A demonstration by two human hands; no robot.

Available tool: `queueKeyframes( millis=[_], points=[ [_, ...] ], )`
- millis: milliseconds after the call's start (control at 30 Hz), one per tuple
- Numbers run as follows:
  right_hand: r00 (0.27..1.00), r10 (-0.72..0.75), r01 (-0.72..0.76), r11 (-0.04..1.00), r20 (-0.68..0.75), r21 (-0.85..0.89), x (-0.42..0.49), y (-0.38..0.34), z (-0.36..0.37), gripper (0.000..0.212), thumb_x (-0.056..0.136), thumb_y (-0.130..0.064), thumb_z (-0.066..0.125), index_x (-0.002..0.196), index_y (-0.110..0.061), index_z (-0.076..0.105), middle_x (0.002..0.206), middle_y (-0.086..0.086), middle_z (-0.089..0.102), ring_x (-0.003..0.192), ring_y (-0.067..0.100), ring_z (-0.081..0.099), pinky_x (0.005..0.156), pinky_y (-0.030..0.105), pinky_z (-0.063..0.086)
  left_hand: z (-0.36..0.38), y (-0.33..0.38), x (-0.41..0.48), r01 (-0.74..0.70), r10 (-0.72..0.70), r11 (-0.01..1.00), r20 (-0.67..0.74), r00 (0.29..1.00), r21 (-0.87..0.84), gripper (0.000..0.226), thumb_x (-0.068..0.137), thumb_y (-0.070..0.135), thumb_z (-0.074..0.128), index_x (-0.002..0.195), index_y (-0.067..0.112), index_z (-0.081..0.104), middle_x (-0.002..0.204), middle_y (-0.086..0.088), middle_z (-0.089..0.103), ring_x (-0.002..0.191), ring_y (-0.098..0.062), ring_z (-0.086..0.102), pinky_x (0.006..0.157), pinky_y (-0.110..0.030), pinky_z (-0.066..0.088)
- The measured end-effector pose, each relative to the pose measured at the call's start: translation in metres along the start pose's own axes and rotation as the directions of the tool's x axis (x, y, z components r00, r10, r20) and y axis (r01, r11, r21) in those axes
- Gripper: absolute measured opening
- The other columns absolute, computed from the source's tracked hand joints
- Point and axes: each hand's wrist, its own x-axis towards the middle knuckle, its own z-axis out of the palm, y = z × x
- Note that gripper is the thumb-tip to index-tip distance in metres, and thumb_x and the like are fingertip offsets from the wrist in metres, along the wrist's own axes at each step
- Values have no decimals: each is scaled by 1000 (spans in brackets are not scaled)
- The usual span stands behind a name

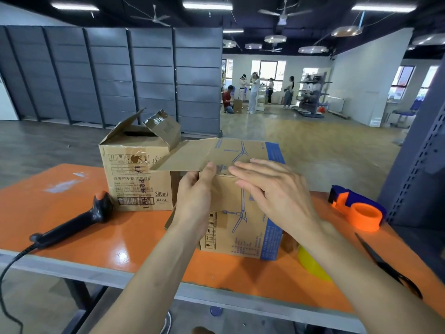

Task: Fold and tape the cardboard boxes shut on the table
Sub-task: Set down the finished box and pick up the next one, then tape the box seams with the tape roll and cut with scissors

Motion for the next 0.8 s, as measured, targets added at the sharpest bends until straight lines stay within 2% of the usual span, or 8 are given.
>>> queueKeyframes(
  millis=[133,233,300,433,500,567,700,800],
  points=[
    [1000,22,-22,1000,9,14,-1,0,-2,29,100,-39,59,125,-33,72,128,-16,68,125,12,61,97,39,55,-1,-3,0,-4,5,999,25,1000,-39,30,90,41,68,99,12,66,116,-14,73,116,-31,67,109,-54,45],
    [1000,25,-25,999,-2,20,-2,-1,-1,27,99,-38,61,123,-33,74,126,-17,69,124,12,62,96,38,55,-1,-6,1,-3,3,999,0,1000,-49,16,97,33,63,99,19,70,98,5,79,98,-11,73,94,-38,53],
    [1000,29,-29,999,4,26,-1,0,-2,27,99,-39,62,123,-33,73,126,-17,69,123,11,62,94,37,56,0,-5,1,2,-2,999,-1,1000,-44,15,99,31,59,101,22,70,93,13,78,90,-3,73,86,-33,50],
    [998,29,-31,998,49,47,-1,5,-6,31,100,-38,61,129,-31,70,131,-16,67,122,12,60,95,34,54,2,-3,1,2,-2,1000,-8,1000,16,17,100,34,57,104,22,69,99,8,78,97,-10,73,92,-38,51],
    [996,63,-68,993,64,92,-5,9,-11,36,102,-37,57,136,-28,65,136,-15,63,126,11,55,97,32,52,4,-3,2,-5,7,999,-35,999,37,18,101,35,57,101,21,68,105,3,77,106,-18,70,102,-43,50],
    [992,109,-116,984,58,132,-13,14,-16,39,105,-33,52,142,-24,58,141,-13,60,130,10,51,100,30,50,5,-4,4,-25,29,997,-51,998,75,20,102,38,55,97,21,65,104,4,72,107,-18,65,103,-42,48],
    [963,259,-268,947,73,180,-31,27,-31,44,108,-28,40,150,-17,48,144,-3,58,132,16,50,105,30,41,8,-5,9,-105,119,973,-61,991,204,29,104,42,49,90,19,59,79,7,53,78,-12,51,72,-33,41],
    [933,346,-358,923,103,139,-45,38,-40,44,108,-24,39,151,-15,45,143,2,59,133,22,50,108,37,41,7,3,19,-154,183,936,-65,981,316,27,103,38,48,84,22,58,79,7,51,75,-9,48,67,-31,37]
  ],
)
